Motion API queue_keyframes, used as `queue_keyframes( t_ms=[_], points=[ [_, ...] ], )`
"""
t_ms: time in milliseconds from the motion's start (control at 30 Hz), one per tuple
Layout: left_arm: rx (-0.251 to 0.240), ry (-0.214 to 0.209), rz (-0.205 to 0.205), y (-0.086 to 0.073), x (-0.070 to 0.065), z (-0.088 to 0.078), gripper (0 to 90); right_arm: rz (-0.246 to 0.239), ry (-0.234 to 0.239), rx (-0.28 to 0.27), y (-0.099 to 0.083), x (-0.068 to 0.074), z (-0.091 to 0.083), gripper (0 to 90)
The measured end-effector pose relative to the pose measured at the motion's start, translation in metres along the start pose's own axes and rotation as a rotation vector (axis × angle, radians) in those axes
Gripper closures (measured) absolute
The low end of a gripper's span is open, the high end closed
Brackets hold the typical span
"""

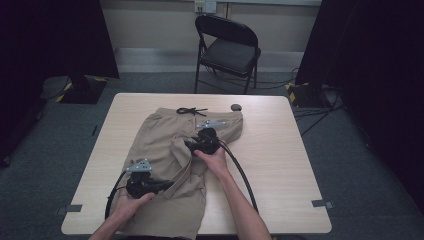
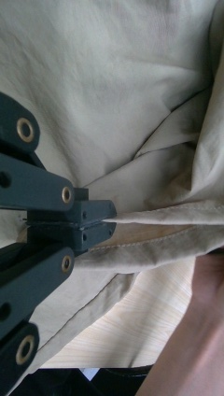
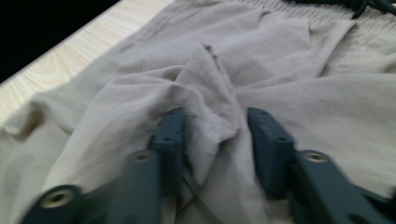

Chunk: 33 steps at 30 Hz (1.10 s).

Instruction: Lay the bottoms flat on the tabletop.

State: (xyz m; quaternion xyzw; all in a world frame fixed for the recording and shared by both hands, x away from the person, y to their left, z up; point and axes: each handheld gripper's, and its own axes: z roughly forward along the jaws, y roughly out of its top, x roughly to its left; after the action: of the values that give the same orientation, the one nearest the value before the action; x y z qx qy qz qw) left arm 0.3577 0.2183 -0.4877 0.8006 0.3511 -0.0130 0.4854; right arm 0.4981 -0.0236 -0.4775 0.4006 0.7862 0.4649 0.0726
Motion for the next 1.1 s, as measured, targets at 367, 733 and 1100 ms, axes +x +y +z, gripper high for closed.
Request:
queue_keyframes(
  t_ms=[367, 733, 1100],
  points=[
    [-0.020, -0.004, 0.007, 0.000, 0.002, -0.006, 89.9, 0.001, 0.026, -0.087, 0.012, 0.000, -0.015, 83.1],
    [-0.032, -0.021, 0.038, 0.003, -0.007, -0.008, 90.0, -0.004, 0.034, -0.159, 0.038, -0.003, -0.038, 83.4],
    [-0.083, -0.016, 0.085, 0.021, -0.020, -0.015, 90.0, -0.039, -0.004, -0.205, 0.046, -0.012, -0.095, 83.4]
  ],
)
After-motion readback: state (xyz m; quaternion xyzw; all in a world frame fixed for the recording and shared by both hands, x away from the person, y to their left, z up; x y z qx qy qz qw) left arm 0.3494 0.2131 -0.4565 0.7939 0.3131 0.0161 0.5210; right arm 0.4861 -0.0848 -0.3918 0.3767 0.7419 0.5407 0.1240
